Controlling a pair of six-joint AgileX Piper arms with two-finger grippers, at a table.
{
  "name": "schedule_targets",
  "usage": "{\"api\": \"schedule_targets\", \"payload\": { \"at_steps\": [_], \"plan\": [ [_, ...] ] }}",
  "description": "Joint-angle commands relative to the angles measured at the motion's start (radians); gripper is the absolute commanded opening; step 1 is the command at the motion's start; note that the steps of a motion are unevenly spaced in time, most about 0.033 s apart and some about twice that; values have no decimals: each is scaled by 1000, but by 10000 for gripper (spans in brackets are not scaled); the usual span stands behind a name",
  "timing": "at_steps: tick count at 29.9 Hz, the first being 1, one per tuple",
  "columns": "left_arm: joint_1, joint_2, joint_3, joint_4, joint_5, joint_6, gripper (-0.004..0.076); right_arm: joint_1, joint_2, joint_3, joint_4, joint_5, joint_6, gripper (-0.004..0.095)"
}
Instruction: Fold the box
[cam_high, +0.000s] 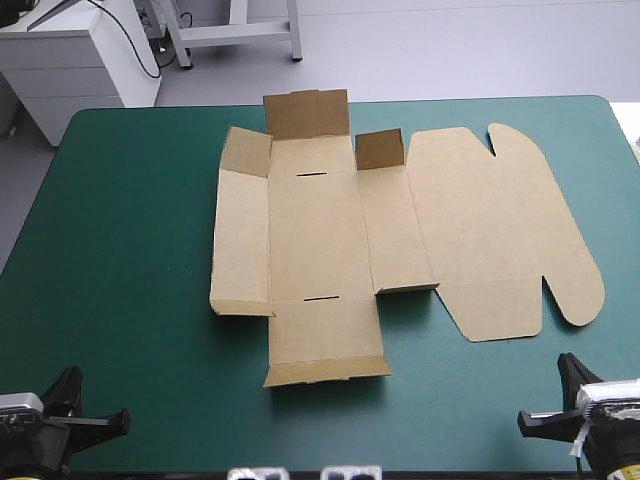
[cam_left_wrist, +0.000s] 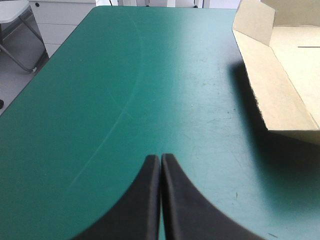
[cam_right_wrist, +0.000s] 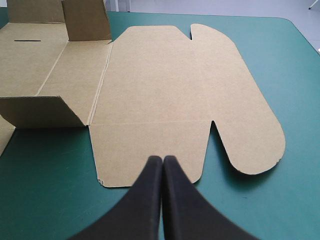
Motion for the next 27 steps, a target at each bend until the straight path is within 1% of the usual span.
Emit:
{"api": "schedule_targets", "payload": {
  "at_steps": [1,16,21,25,27],
  "plan": [
    [0,-9,-26,3,-77,-5,-8,-4,-23,-32,2,-70,-7,-20],
    [0,-1,-26,3,-85,-5,-8,-4,-23,-32,2,-70,-7,-20],
    [0,54,-35,-50,-166,-5,-8,-4,-23,-32,2,-70,-7,-20],
    [0,143,-71,-87,-242,-5,-8,-4,-23,-32,2,-70,-7,-20],
    [0,194,-98,-83,-264,-5,-8,-4,-23,-32,2,-70,-7,-20]
  ]
}}
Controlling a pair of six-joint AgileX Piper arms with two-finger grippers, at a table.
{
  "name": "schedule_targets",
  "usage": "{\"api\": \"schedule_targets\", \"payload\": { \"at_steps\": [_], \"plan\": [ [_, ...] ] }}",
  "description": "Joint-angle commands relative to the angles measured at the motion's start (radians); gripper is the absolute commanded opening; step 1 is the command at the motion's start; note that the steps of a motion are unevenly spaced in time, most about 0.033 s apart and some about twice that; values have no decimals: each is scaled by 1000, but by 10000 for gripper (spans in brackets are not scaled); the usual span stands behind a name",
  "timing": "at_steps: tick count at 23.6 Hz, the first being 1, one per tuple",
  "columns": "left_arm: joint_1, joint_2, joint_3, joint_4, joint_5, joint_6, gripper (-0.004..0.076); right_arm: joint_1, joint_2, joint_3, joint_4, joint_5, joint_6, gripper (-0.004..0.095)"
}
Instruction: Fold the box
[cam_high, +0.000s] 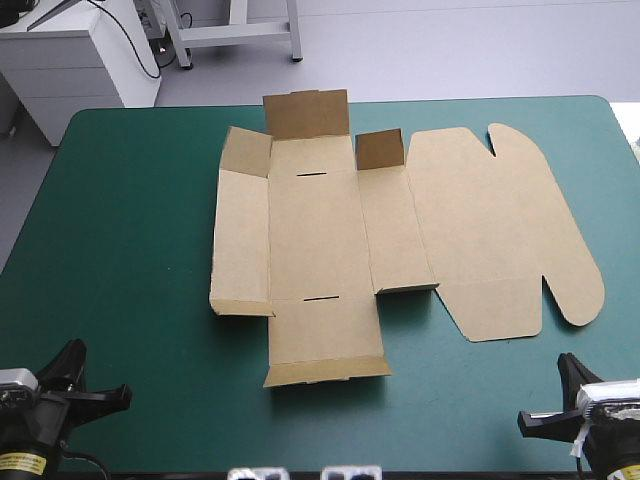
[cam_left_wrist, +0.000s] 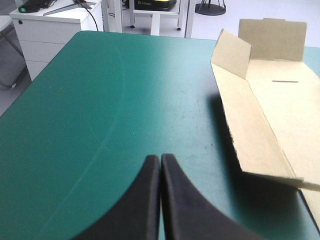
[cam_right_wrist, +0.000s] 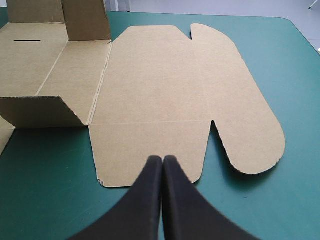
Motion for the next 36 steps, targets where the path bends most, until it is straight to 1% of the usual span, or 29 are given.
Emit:
{"api": "schedule_targets", "payload": {
  "at_steps": [1,4,8,16,17,20,24,26,28,30,36],
  "plan": [
    [0,118,-74,-13,-128,-3,-8,-4,-23,-32,2,-70,-7,-20],
    [0,217,-121,-13,-143,6,-8,-4,-23,-32,2,-70,-7,-20],
    [0,370,-194,-17,-137,6,-8,-4,-23,-32,2,-70,-7,-20],
    [0,785,-424,-20,-137,14,-8,-4,-23,-32,2,-70,-7,-20],
    [0,847,-457,-21,-123,14,-8,-4,-23,-32,2,-70,-7,-20],
    [0,996,-557,-38,-16,36,-8,-4,-23,-32,2,-70,-7,-20],
    [0,1169,-673,-316,84,268,-8,-4,-23,-32,2,-70,-7,-20],
    [0,1242,-722,-422,139,332,-8,-4,-23,-32,2,-70,-7,-20],
    [0,1287,-751,-470,179,361,-8,-4,-23,-32,2,-70,-7,-20],
    [0,1321,-769,-501,204,368,-8,-4,-23,-32,2,-70,-7,-20],
    [24,1402,-779,-597,230,383,-8,-4,-23,-32,2,-70,-7,-20]
  ]
}}
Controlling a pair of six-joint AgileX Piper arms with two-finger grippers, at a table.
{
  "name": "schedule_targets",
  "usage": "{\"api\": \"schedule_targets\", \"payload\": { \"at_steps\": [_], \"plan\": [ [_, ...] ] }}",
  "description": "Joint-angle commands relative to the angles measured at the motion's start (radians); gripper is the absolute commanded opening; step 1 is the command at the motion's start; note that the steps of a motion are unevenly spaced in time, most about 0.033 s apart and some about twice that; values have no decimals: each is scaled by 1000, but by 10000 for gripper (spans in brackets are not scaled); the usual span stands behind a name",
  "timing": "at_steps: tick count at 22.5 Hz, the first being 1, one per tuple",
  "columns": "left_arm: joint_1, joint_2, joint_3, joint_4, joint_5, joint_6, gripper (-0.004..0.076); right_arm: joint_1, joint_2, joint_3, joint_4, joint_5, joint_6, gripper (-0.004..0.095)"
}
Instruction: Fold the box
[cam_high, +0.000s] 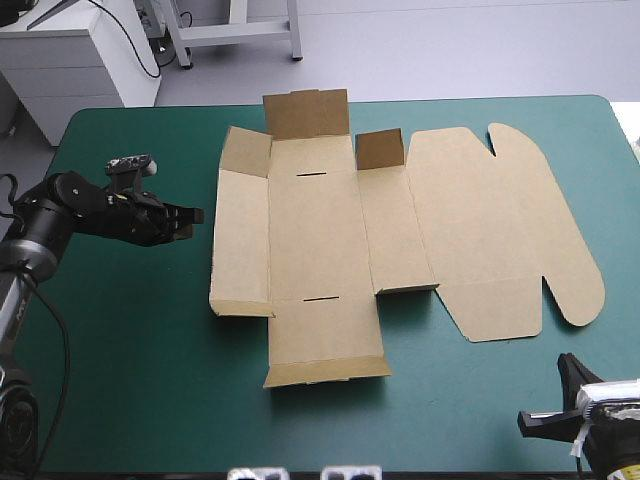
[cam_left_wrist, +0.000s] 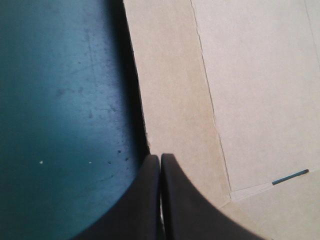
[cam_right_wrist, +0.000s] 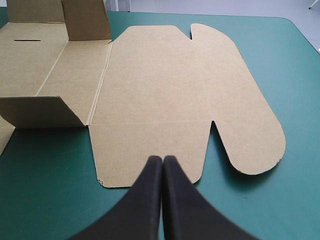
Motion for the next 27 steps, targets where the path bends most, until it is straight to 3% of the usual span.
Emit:
{"api": "schedule_targets", "payload": {
  "at_steps": [1,9,17,23,27],
  "plan": [
    [36,7,-35,-133,14,35,-8,-4,-23,-32,2,-70,-7,-20],
    [210,100,-35,-351,239,224,-8,-4,-23,-32,2,-70,-7,-20],
    [214,129,-35,-399,207,212,20,-4,-23,-32,2,-70,-7,-20],
    [214,167,-30,-412,195,216,396,-4,-23,-32,2,-70,-7,-20],
    [214,213,-30,-428,197,216,418,-4,-23,-32,2,-70,-7,-20]
  ]
}}
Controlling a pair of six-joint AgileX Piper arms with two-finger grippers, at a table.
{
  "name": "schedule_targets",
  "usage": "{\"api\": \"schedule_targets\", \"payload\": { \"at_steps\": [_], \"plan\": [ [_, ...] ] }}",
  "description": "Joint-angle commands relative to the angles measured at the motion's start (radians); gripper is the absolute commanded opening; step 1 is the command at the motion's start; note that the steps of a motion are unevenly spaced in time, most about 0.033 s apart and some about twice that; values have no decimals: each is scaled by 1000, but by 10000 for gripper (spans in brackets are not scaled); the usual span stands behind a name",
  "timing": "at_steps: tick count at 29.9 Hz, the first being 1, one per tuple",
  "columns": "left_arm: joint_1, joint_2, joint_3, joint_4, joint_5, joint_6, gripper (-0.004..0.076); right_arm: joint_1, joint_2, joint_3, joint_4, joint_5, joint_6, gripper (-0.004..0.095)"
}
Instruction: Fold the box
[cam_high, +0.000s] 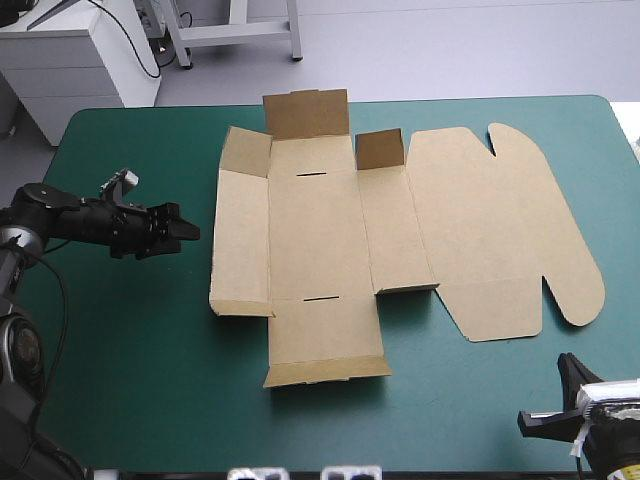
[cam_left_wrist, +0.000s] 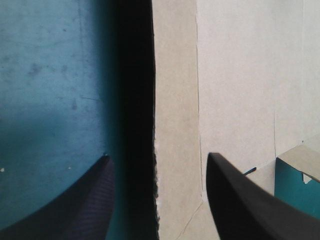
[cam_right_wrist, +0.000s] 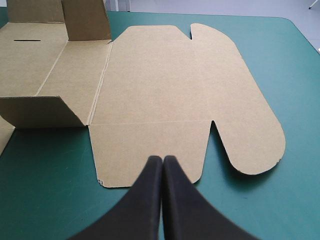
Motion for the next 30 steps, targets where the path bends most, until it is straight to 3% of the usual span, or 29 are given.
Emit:
{"api": "schedule_targets", "payload": {
  "at_steps": [1,23,27,30],
  "plan": [
    [0,-5,-27,-88,18,2,418,-4,-23,-31,2,-70,-7,-20],
    [-213,137,-26,-115,34,0,405,-4,-23,-31,2,-70,-7,-20],
    [-210,137,-26,-125,1,5,282,-4,-23,-31,2,-70,-7,-20],
    [-210,137,-26,-125,3,-7,76,-4,-23,-31,2,-70,-7,-20]
  ]
}}
